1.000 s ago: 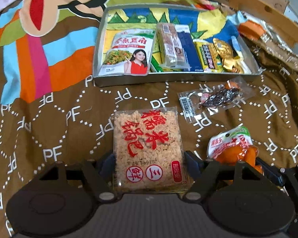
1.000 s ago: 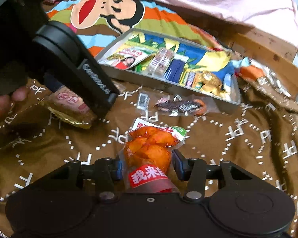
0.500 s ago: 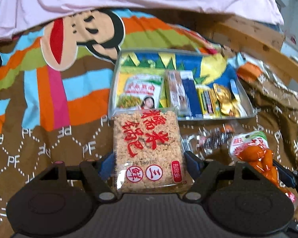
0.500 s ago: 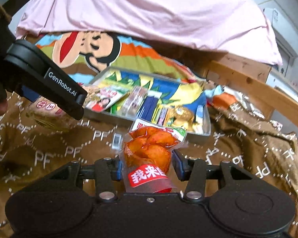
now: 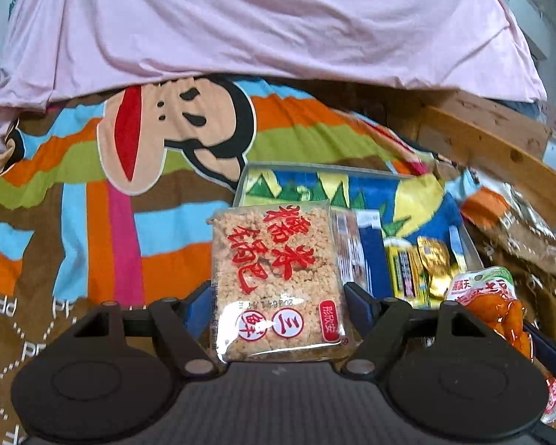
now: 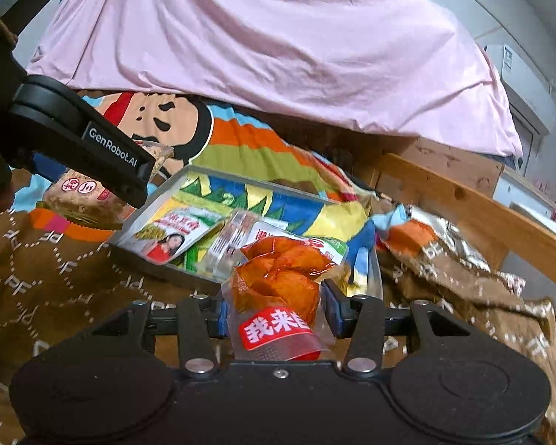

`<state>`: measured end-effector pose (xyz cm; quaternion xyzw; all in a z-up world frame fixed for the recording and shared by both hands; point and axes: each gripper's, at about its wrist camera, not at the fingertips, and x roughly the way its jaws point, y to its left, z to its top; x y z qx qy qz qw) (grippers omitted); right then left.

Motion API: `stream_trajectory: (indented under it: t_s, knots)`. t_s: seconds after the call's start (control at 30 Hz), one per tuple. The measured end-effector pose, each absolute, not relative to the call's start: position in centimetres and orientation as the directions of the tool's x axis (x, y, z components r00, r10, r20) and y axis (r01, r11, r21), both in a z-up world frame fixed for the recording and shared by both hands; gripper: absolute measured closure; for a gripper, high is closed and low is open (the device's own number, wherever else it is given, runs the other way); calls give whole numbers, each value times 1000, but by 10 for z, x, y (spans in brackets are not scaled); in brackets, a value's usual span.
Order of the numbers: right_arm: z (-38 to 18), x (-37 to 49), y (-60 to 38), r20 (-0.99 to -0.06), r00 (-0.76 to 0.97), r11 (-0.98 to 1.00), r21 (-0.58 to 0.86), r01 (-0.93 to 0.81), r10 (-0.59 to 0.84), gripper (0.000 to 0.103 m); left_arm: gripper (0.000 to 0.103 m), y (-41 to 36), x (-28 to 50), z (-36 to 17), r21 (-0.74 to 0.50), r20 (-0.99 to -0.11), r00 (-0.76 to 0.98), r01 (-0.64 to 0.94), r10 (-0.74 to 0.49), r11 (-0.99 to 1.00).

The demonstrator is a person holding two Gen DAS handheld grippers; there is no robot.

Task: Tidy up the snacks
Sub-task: 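Lift the chicken-feet pack and rice-crust pack and carry both over the tray, then lower both packs into the tray and open both tools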

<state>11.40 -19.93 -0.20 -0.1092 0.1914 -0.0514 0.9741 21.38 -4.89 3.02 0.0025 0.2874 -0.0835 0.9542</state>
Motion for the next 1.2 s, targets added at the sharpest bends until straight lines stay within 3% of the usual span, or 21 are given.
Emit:
stream_trajectory:
  t_s: [0.3, 0.5, 0.67, 0.77, 0.97, 1.2]
  knots:
    - [8, 178, -223, -287, 946, 963, -256, 77, -152, 54, 26, -61, 267, 34, -26, -486, 858, 176, -166, 984]
    - [-1, 228, -249, -269, 946, 960, -258, 108, -179, 54, 26, -72, 311, 19, -58, -488, 853, 179, -184, 982]
    - [-16, 264, -267, -303, 933, 967, -217, 133, -196, 54, 26, -82, 337, 1, -27, -477, 856, 213, -200, 977]
    - [-26, 281, -271, -323, 926, 970, -202, 135, -196, 54, 26, -82, 349, -9, -72, -468, 855, 214, -223, 974]
    - [-39, 308, -270, -364, 915, 980, -158, 121, -171, 54, 26, -81, 365, -35, -70, -521, 828, 199, -206, 977]
    - [-49, 323, -262, -393, 905, 981, -166, 101, -160, 54, 26, -85, 370, -46, -38, -512, 832, 228, -215, 973]
